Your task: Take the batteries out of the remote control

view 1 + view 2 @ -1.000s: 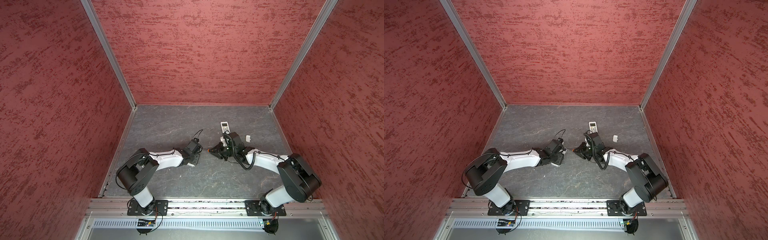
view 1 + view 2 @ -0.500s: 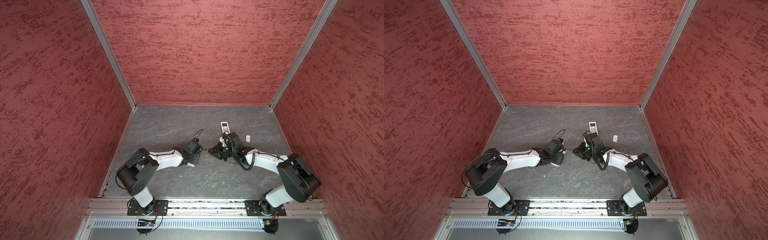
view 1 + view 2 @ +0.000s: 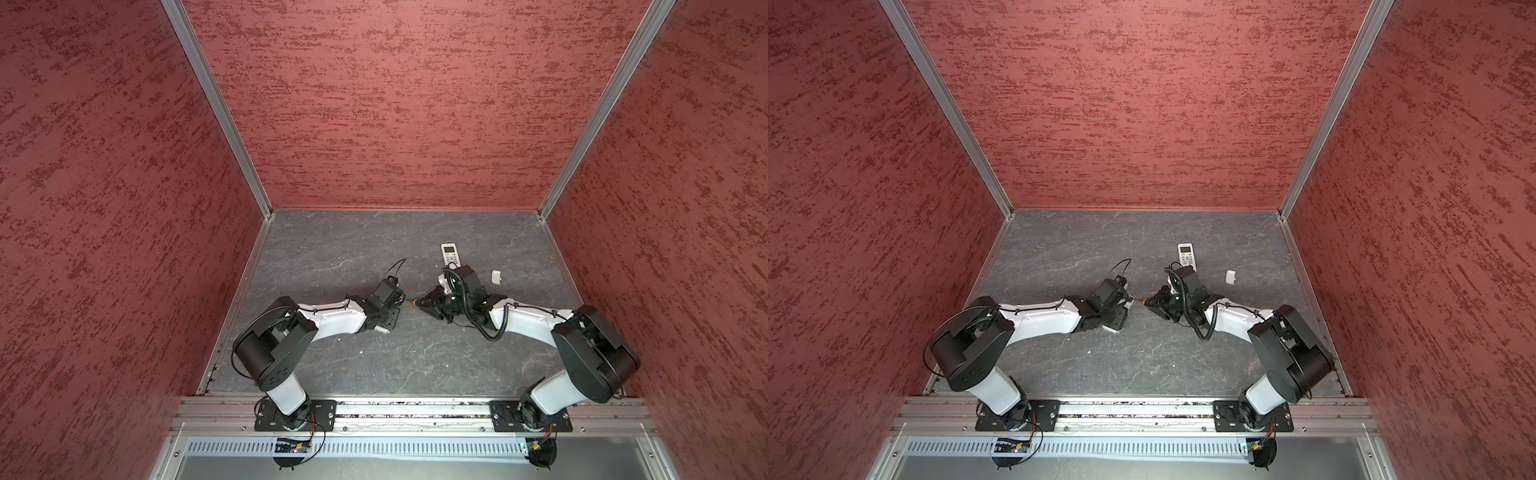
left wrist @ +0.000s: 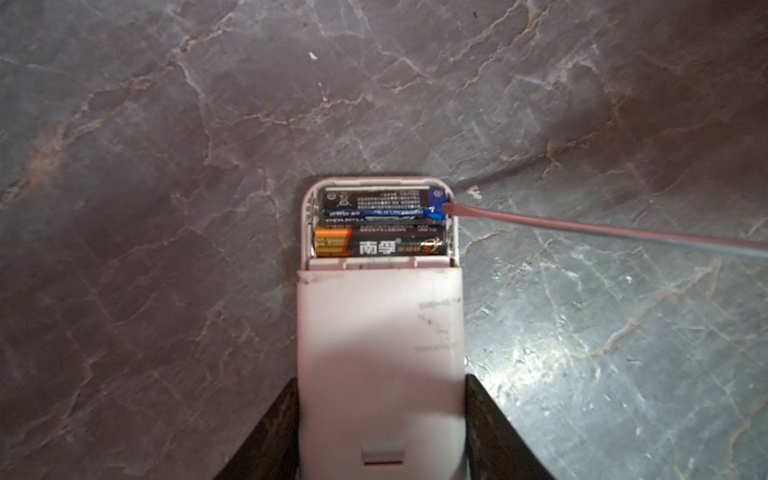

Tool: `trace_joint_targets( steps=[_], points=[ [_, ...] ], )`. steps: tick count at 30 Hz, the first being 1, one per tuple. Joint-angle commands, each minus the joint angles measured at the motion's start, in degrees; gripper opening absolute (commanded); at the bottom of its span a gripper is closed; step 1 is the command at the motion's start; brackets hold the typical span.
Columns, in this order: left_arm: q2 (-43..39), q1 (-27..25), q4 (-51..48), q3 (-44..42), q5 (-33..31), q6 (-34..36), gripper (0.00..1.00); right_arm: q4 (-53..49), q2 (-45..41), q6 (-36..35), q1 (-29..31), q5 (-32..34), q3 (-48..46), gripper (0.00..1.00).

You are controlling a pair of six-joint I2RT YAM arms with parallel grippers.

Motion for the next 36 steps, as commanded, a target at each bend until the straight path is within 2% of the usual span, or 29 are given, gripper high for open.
trace_joint_targets(
  steps=[1, 21, 36],
  points=[
    [1.93, 0.16, -5.17, -2.35, 4.21, -0.04, 0.5, 1.04, -0.02, 1.18, 0.31, 1.26, 0.01, 0.0],
    [1.92, 0.19, -5.25, -2.36, 4.09, -0.05, 0.5, 1.0, -0.72, 1.79, 0.6, 1.53, -1.72, 0.0],
    [1.96, -0.07, -5.23, -2.38, 4.38, 0.22, 0.5, -2.4, -0.36, -0.14, 0.56, 3.47, 0.81, 0.0]
  ],
)
